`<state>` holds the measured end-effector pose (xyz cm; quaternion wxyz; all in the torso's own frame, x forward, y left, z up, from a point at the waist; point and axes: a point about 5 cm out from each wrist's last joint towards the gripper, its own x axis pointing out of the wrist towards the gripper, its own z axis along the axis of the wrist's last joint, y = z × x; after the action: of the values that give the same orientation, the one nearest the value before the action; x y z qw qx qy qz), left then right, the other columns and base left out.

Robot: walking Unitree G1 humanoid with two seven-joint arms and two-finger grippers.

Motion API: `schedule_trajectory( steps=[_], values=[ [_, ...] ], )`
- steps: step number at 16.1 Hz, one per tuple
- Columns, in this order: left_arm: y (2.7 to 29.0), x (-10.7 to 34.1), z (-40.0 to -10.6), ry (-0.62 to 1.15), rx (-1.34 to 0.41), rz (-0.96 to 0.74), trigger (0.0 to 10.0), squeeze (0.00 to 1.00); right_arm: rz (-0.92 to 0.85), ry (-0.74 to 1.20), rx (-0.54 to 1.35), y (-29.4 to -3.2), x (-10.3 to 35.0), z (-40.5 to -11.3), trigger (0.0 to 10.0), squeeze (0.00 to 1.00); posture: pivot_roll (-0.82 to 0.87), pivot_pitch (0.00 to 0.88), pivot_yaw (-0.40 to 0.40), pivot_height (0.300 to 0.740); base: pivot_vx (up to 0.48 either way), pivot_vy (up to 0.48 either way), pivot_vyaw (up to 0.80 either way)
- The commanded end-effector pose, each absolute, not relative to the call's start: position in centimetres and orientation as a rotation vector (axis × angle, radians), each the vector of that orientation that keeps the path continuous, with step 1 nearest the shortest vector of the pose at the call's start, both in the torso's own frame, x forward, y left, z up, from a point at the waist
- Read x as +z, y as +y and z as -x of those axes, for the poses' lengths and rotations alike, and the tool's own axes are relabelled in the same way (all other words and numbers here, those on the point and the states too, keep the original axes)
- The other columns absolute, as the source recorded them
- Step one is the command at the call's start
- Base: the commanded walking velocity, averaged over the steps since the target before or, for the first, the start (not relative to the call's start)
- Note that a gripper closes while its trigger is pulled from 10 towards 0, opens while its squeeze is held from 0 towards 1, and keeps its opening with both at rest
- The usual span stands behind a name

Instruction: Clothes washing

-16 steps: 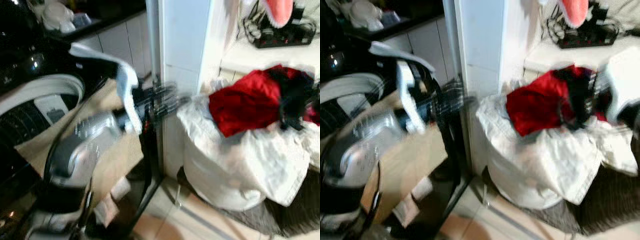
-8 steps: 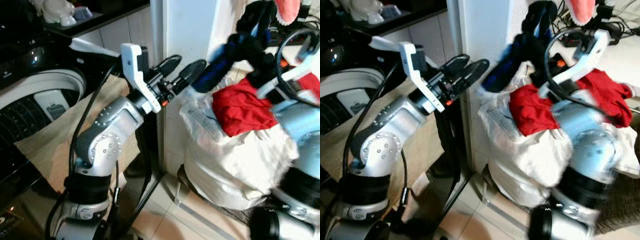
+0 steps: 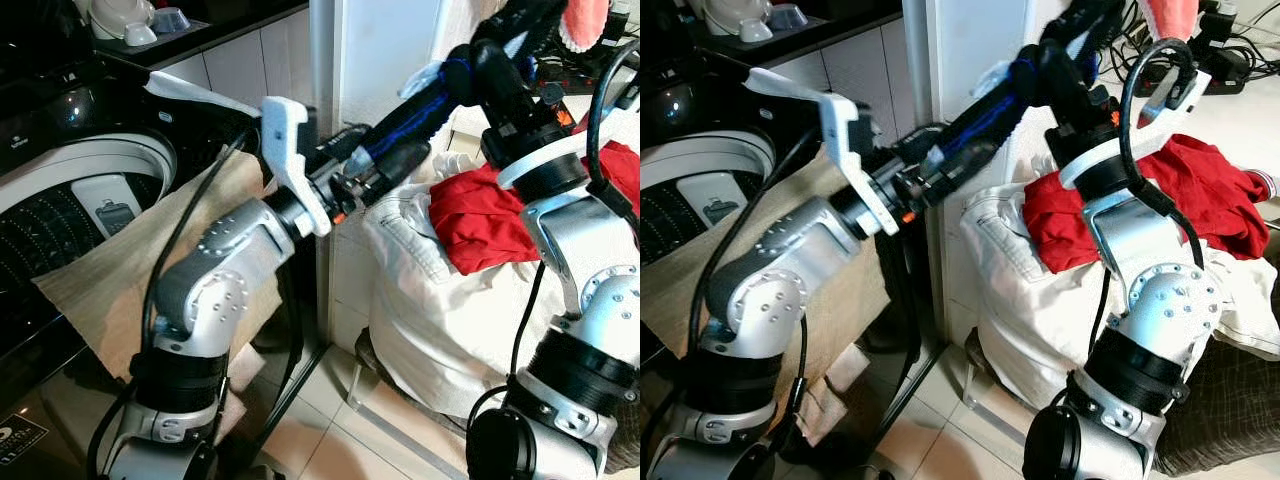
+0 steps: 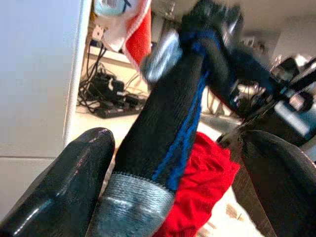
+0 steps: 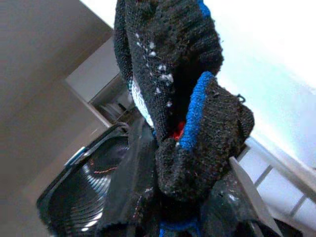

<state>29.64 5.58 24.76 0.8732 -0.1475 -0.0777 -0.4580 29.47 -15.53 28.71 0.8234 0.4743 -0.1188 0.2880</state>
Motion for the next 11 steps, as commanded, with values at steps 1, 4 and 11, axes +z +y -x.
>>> schedule_trajectory(
  steps=[1,4,11],
  values=[
    [5.59,24.45,-29.70,-0.150,-0.951,0.256,10.0,1.00,-1.000,-0.248,0.654,-14.91,29.17,-28.94,0.0,0.00,-0.10,0.000,0.040,0.740,0.000,0.000,0.00],
    [5.78,24.20,-29.64,-0.135,-0.964,0.271,0.0,0.00,-0.996,-0.250,0.657,-15.01,29.27,-28.72,0.0,0.00,-0.10,0.000,0.046,0.740,0.000,0.000,0.00],
    [6.24,24.43,-29.88,-0.143,-0.951,0.332,0.0,0.00,-0.987,-0.231,0.643,-15.19,28.92,-28.41,0.0,0.00,-0.10,0.000,0.044,0.740,0.000,0.000,0.00]
  ],
)
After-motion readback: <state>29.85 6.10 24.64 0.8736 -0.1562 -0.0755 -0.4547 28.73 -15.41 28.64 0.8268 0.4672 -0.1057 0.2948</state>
